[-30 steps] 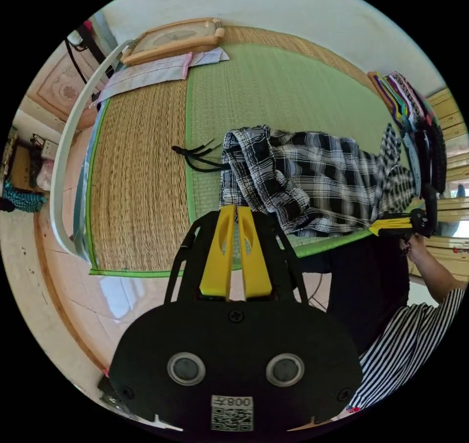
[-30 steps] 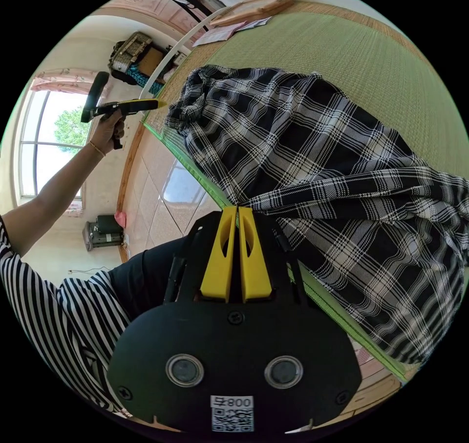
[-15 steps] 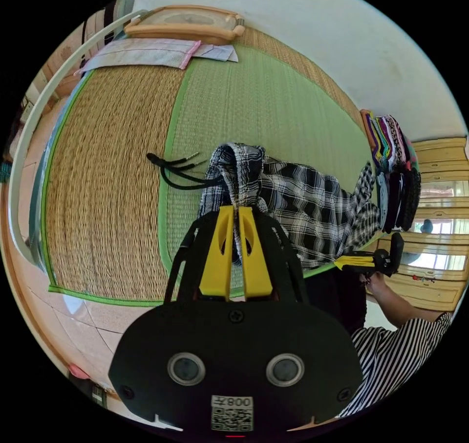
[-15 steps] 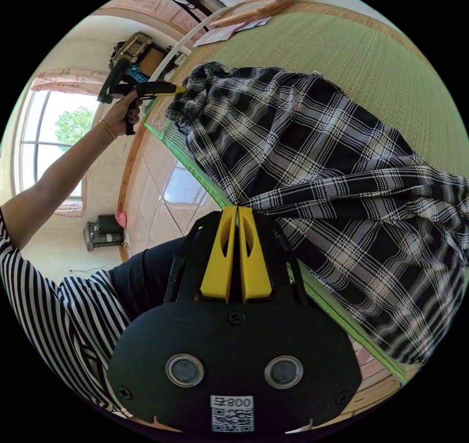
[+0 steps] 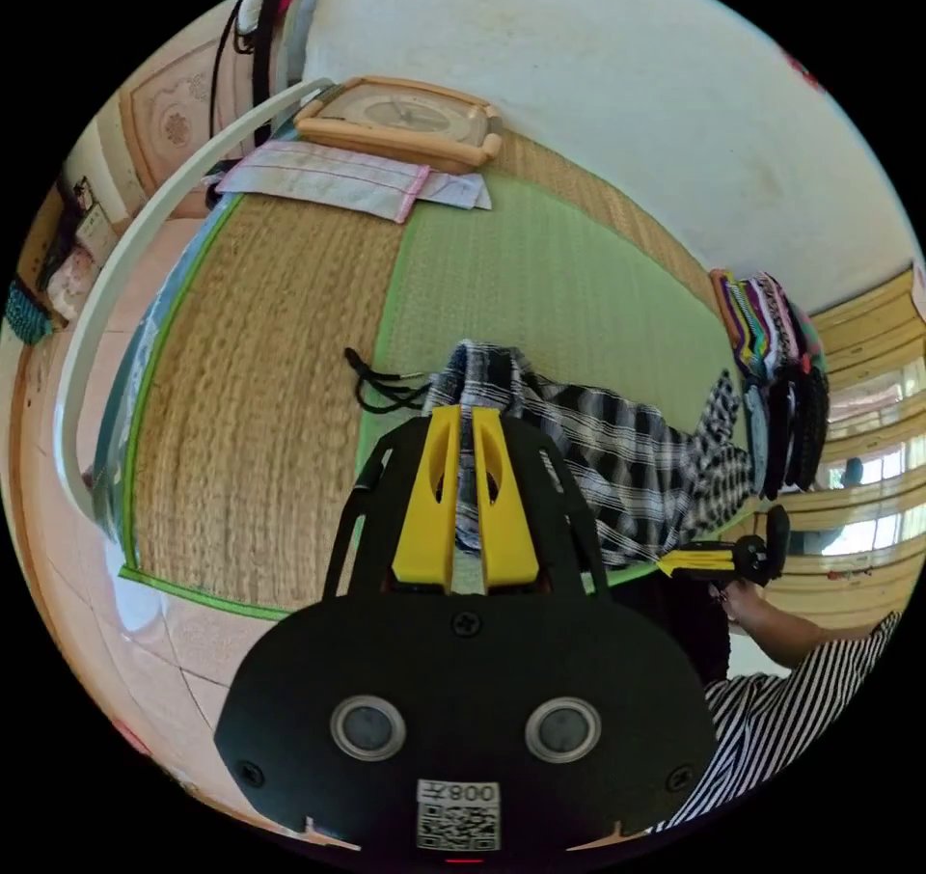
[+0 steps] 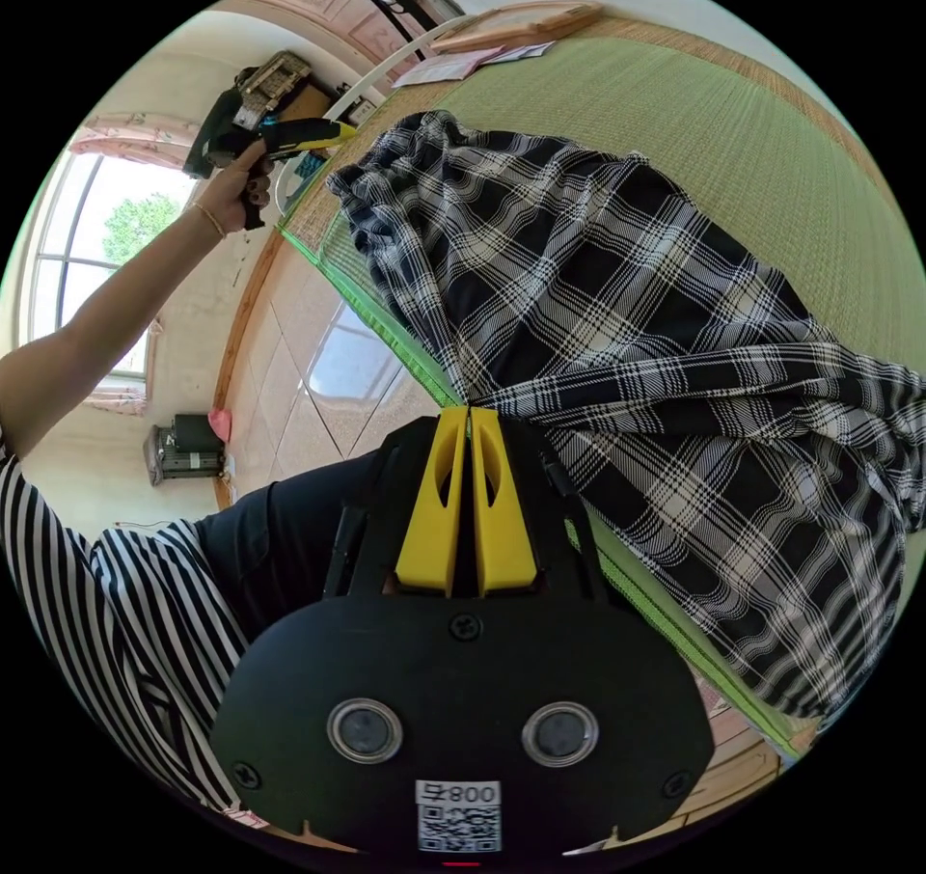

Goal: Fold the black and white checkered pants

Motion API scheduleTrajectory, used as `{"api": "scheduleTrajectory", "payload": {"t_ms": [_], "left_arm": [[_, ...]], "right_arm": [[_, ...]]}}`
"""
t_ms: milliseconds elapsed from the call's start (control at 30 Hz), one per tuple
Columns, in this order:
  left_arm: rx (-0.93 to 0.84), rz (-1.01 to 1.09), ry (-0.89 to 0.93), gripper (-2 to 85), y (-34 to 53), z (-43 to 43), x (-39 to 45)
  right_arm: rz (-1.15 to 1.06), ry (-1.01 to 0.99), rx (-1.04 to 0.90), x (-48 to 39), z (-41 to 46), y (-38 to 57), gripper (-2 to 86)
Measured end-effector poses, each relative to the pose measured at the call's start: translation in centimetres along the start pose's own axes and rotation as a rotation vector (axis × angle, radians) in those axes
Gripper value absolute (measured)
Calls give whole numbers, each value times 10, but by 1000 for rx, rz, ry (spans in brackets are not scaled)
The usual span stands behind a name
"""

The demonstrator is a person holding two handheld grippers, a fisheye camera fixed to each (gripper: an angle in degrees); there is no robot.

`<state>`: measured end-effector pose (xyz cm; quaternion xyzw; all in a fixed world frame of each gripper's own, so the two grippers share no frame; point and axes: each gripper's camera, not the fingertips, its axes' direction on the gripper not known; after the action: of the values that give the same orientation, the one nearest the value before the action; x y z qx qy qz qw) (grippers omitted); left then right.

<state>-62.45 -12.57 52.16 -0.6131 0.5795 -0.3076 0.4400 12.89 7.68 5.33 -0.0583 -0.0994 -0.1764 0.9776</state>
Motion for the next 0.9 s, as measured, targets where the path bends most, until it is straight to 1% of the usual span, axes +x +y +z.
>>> {"api": "scheduleTrajectory", "payload": {"t_ms": [33,167,200,267,400,500,600,667,700,767,900], "left_arm": [[-48,45,19,9,3,11,10],[-233,70,-194,4,17,55,15],[-239,57,-189,4,18,58,11],[-196,-19,-92,4,21,57,0],[-144,-2,-102,5,21,53,9],[-58,20,-92,12,22,50,27],[29,40,-1,23,24,53,49],[52,85,180,33,24,70,72],[41,108,229,35,23,77,80],[-36,186,361,45,18,112,115],[-184,317,435,64,5,169,174]], "right_arm": [[4,-3,4,1,0,1,3],[3,-2,1,1,-1,4,2],[0,0,-3,1,-1,5,2],[-1,8,-4,-1,-1,9,2],[36,-36,20,4,-5,20,1],[59,-88,33,10,-8,32,1],[84,-113,66,17,-20,45,2],[134,-88,128,33,-42,54,4],[153,-77,146,39,-49,56,5],[239,-17,222,71,-78,61,11],[364,98,263,122,-116,52,34]]}}
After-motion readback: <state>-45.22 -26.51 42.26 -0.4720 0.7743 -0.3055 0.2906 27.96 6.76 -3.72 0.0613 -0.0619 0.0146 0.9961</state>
